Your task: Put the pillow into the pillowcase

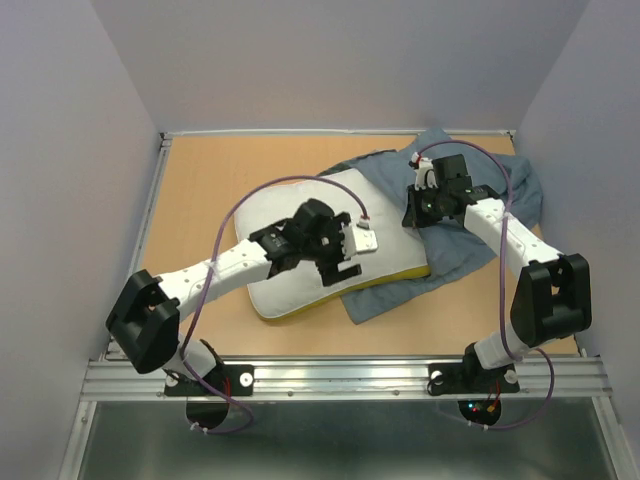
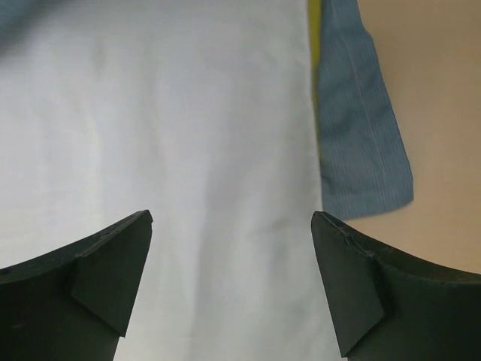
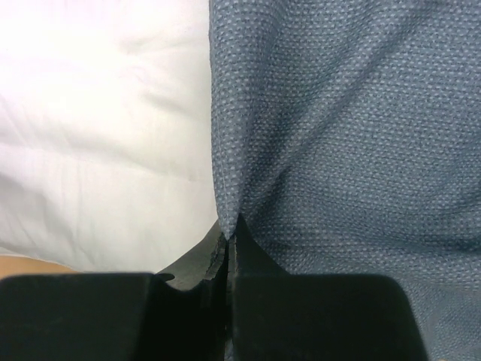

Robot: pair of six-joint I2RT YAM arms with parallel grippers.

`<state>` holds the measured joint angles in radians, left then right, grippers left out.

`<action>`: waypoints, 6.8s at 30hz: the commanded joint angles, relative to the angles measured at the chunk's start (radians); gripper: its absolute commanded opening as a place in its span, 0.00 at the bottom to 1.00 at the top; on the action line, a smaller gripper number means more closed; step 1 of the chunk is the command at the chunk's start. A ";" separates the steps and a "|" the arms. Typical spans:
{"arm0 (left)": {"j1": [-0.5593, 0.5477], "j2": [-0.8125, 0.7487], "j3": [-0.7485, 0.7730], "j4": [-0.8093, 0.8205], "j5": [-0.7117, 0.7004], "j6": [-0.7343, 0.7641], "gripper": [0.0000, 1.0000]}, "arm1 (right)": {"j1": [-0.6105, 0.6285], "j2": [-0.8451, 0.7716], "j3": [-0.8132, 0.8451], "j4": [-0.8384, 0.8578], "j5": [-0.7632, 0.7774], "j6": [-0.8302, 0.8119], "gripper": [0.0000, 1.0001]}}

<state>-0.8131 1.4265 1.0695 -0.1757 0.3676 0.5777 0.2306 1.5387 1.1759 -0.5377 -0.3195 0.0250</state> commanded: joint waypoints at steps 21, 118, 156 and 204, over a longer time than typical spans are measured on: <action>-0.116 0.084 0.211 0.188 -0.059 -0.191 0.00 | 0.009 -0.074 0.063 0.067 -0.249 0.050 0.01; 0.080 -0.162 -0.025 -0.039 0.307 -0.159 0.75 | 0.138 0.226 0.364 0.179 0.088 -0.063 0.70; 0.517 0.411 0.239 -0.401 0.487 0.297 0.37 | 0.227 0.554 0.637 0.093 -0.141 -0.232 0.01; 0.376 -0.244 -0.138 -0.043 0.030 -0.066 0.99 | 0.095 -0.029 0.101 0.167 -0.009 0.104 0.76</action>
<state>-0.3210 1.3186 0.9207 0.0174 0.4767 0.1806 0.3916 1.6451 1.5146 -0.2985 -0.4133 0.2432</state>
